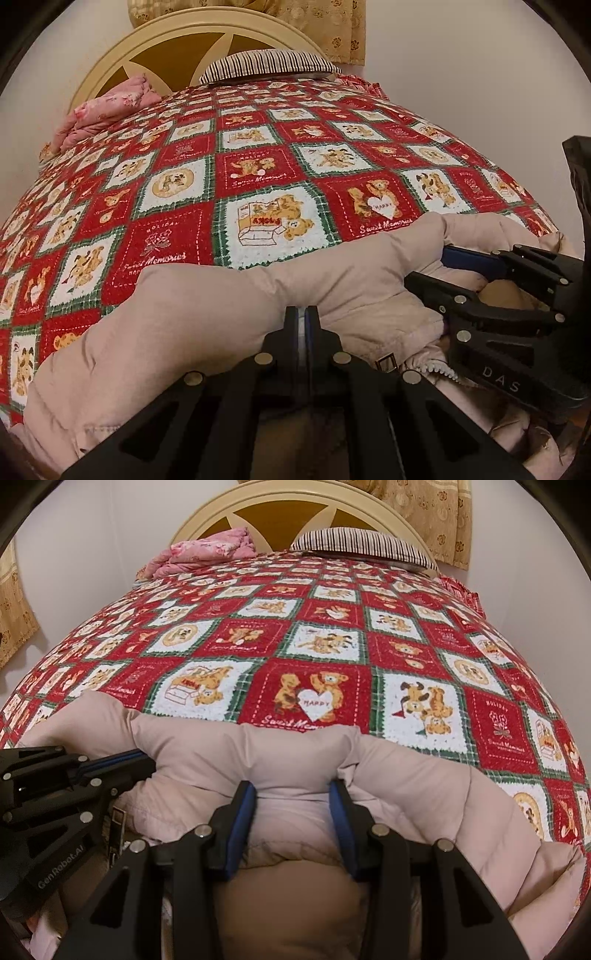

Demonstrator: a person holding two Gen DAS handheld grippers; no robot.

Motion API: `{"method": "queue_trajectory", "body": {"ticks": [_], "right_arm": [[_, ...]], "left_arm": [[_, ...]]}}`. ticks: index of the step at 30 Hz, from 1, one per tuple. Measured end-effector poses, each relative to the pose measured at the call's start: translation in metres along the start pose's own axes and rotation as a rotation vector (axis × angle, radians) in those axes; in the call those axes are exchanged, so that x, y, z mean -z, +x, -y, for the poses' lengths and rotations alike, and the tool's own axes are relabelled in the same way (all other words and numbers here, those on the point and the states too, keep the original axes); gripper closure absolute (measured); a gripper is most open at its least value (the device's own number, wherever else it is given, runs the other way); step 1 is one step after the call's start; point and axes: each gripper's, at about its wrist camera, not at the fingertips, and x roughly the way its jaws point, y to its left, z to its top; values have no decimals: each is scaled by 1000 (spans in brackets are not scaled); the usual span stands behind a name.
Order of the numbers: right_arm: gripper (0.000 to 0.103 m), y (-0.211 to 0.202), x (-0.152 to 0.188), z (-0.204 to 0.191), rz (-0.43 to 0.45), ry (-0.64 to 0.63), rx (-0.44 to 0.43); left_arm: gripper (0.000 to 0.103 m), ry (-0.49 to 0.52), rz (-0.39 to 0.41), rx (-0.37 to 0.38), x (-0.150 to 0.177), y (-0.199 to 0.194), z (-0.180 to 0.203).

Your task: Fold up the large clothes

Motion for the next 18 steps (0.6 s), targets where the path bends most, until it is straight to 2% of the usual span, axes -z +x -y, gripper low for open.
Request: {"method": "queue_trajectory", "body": {"ticks": [18], "right_arm": [[57, 3, -3, -2, -4, -9, 16]], "left_arm": [[99, 5, 1, -10, 0, 2, 2]]}}
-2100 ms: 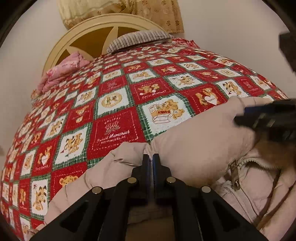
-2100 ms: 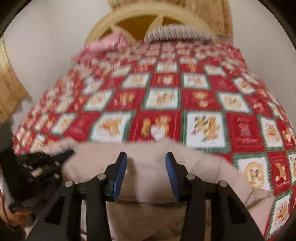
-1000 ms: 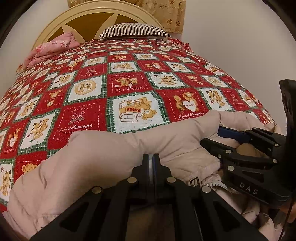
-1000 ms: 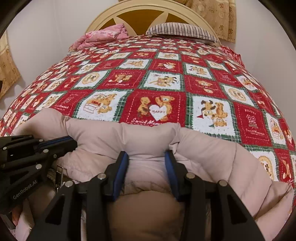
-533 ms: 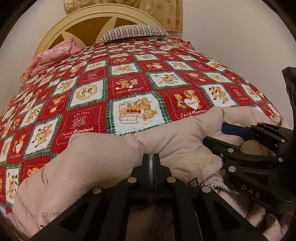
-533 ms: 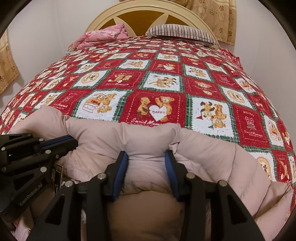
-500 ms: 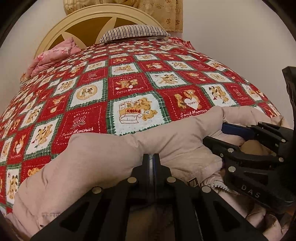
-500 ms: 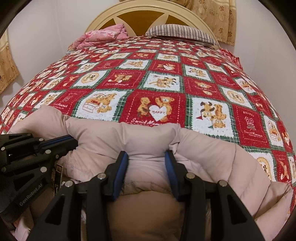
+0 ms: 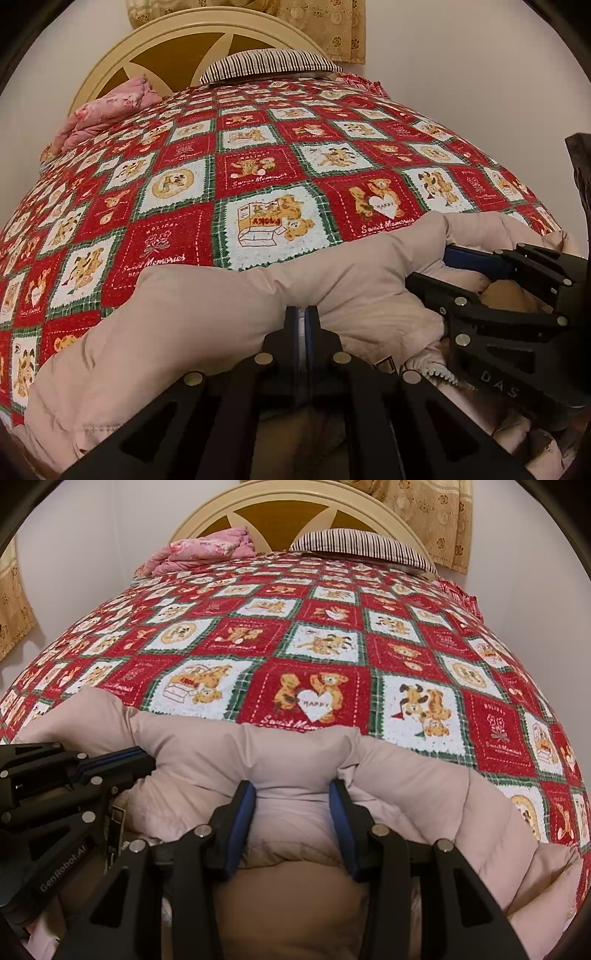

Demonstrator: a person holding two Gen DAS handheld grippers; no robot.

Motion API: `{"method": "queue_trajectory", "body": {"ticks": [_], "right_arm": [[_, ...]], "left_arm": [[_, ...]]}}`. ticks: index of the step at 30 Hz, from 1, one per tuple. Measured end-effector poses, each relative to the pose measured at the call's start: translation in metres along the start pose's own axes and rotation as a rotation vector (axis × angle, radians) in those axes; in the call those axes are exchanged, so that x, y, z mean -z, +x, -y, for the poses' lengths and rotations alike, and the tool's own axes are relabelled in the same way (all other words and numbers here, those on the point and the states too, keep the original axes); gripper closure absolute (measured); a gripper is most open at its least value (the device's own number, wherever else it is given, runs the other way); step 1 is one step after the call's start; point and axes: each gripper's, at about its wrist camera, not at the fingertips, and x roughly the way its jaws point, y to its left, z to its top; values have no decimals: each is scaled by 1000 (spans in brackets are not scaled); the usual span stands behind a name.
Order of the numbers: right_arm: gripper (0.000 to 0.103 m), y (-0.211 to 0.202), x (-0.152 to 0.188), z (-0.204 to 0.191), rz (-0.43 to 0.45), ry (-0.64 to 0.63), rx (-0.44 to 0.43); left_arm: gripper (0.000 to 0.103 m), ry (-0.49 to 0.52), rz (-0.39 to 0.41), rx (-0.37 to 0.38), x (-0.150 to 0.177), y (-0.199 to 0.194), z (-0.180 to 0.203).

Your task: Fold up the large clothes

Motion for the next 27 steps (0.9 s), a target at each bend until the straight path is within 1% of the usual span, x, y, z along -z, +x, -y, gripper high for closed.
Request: {"method": "queue_trajectory", "body": {"ticks": [3, 6, 7, 8, 9, 10, 12, 13, 14, 15, 16, 17, 18, 19, 20, 21, 22, 23, 24, 25, 27], "right_arm": [[57, 0, 0, 0, 0, -4, 5], [57, 0, -2, 1, -9, -2, -1], [52, -3, -2, 1, -16, -11, -11], [47, -9, -2, 0, -32, -42, -10], [37, -20, -1, 0, -36, -66, 2], [28, -32, 2, 3, -23, -65, -1], [21, -62, 9, 13, 5, -48, -29], [21, -83, 18, 21, 6, -47, -43], [21, -94, 24, 24, 3, -51, -52], [21, -111, 35, 30, 0, -54, -60], [19, -134, 53, 38, 0, -56, -62], [18, -146, 63, 43, -2, -55, -64], [15, -168, 84, 51, -5, -45, -73], [13, -185, 102, 57, -12, -34, -83], [12, -199, 119, 63, -22, -21, -90], [11, -209, 129, 67, -31, -10, -93], [11, -224, 150, 74, -39, 9, -95], [10, -240, 171, 84, -46, 39, -95], [10, -252, 189, 92, -52, 75, -95], [10, -265, 207, 101, -53, 112, -97], [8, -285, 231, 114, -45, 188, -104]], "left_arm": [[99, 31, -3, -36, -1, 1, 5], [99, 79, -29, -71, -6, -4, 11], [99, 89, -31, -79, -9, -12, 11], [99, 89, -2, -76, -11, -29, 10], [99, 88, 43, -64, -13, -50, 7], [99, 88, 81, -57, -13, -72, 5], [99, 93, 132, -31, -6, -124, -2], [99, 99, 149, -25, 3, -152, -6], [99, 102, 163, -24, 12, -171, -8], [99, 103, 178, -26, 28, -196, -12], [99, 104, 183, -27, 41, -215, -14], [99, 107, 189, -25, 60, -235, -16], [99, 105, 193, -19, 82, -254, -18], [96, 102, 194, -4, 110, -275, -21], [80, 94, 193, 2, 127, -288, -23], [63, 75, 191, 9, 155, -304, -26], [26, 48, 198, 7, 185, -320, -29], [8, 23, 213, 1, 205, -331, -30], [8, -13, 235, 4, 231, -344, -33], [8, -39, 237, 12, 253, -353, -34], [8, -72, 191, 0, 297, -361, -36]]}}
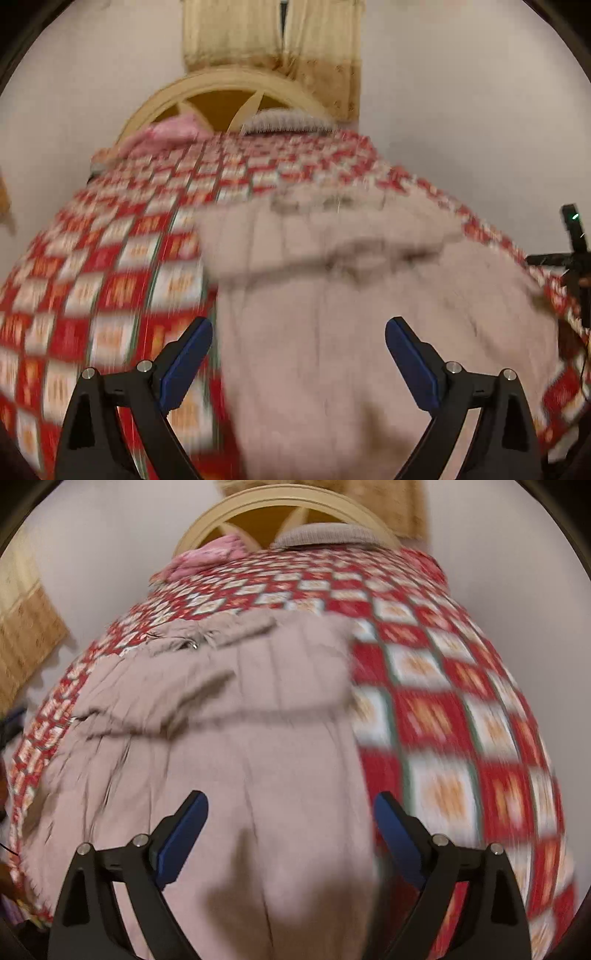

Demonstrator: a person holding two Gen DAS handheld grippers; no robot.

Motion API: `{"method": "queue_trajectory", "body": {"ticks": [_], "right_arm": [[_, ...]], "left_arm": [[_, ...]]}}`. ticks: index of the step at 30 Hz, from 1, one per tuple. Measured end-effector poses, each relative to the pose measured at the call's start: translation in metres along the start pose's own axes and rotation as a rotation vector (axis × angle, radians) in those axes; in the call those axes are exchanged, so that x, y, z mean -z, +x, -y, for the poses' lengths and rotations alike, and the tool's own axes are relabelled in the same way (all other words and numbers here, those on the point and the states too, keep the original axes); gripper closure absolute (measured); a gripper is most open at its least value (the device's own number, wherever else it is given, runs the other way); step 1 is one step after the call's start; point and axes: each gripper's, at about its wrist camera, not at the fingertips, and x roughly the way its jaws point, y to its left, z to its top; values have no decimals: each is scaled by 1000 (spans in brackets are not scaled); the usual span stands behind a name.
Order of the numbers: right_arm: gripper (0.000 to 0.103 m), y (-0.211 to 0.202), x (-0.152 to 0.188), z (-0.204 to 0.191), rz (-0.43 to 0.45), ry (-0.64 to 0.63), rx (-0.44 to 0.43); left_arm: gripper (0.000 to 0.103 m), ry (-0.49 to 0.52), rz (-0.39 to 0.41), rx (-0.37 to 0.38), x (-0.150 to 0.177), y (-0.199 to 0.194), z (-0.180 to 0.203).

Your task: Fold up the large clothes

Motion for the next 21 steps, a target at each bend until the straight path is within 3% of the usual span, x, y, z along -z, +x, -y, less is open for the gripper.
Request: {"method": "queue_trajectory", "body": {"ticks": [3, 7, 9, 12, 16, 18, 19, 21], "right_arm": [[6, -24, 36, 17, 19, 113, 10], [6, -35, 68, 15, 21, 157, -1], [6, -35, 79, 13, 12, 177, -27], [19, -26, 91, 7, -39, 200, -56], [24, -20, 114, 0, -69, 207, -62], [30, -20, 115, -2, -59, 196, -34], [45, -21, 114, -2, -60, 198, -36], [73, -23, 112, -3, -67, 203, -66]], "left_arm": [[8, -71, -58, 4, 45, -4, -5], [8, -184, -84, 64, 83, -5, -8], [8, -223, -81, 95, 91, -3, -6], [8, -239, -85, 127, 94, 1, 1], [9, -233, -85, 148, 99, 7, 8], [30, -217, -79, 139, 97, 6, 10], [59, -193, -103, 136, 96, 8, 14], [76, -163, -116, 112, 94, 3, 16]]}}
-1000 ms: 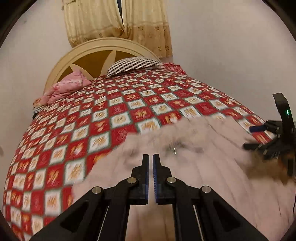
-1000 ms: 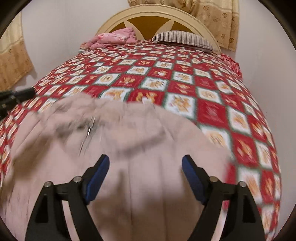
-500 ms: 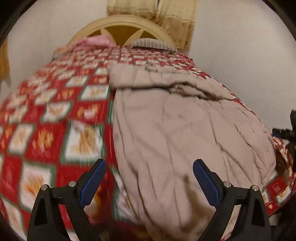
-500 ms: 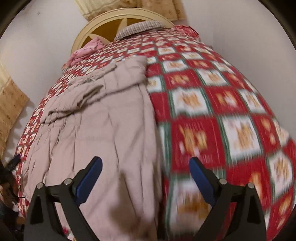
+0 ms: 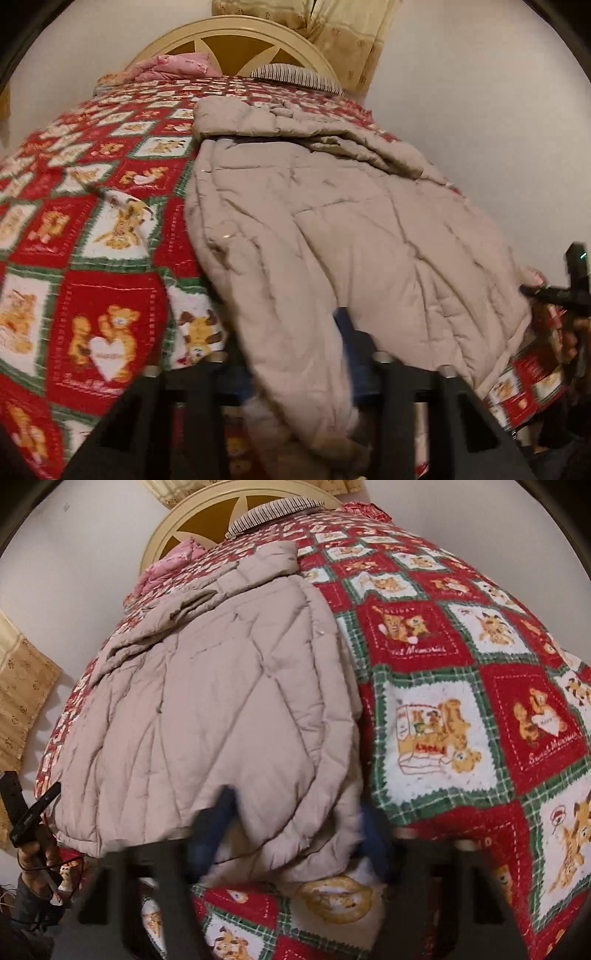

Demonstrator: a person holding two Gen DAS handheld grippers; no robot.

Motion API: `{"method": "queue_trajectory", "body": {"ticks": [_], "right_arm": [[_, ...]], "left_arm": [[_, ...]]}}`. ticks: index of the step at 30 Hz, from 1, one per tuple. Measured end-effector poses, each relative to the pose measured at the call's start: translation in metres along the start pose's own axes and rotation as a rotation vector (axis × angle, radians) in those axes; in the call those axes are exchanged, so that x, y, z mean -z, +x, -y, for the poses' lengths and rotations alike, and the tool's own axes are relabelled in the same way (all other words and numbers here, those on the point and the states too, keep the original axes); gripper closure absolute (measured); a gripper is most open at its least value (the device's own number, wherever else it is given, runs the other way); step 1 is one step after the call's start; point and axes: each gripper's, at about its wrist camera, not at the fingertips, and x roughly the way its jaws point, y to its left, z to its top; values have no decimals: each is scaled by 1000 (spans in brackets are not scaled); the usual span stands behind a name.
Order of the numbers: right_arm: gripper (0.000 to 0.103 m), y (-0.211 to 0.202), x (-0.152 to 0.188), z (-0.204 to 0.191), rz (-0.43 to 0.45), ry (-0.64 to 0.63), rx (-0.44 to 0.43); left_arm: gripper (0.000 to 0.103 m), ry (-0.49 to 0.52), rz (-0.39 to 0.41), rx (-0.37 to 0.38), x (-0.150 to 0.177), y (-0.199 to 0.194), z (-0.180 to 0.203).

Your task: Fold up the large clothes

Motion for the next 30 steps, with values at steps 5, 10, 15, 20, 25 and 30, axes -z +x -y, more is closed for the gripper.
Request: {"method": "queue_trajectory", "body": {"ticks": [5, 10, 15, 20, 25, 30], "right_arm": [[89, -21, 8, -12, 19, -54, -4], [91, -73, 23, -19, 59, -41, -141], [91, -152, 22, -34, 211, -60, -248], [92, -176, -34, -50, 406, -45, -318], [93, -115, -149, -65, 434, 12, -318], [93, -58, -229, -71, 412, 74, -287]], "left_arm": [[93, 43, 50, 21, -1, -40, 5], [93, -22, 144, 213, -12, -115, 1], [93, -41, 241, 345, -43, -167, 2], [93, -18, 255, 357, -100, -147, -5], [86, -61, 197, 311, -174, -93, -33], [79, -145, 125, 356, -200, -75, -65]]}}
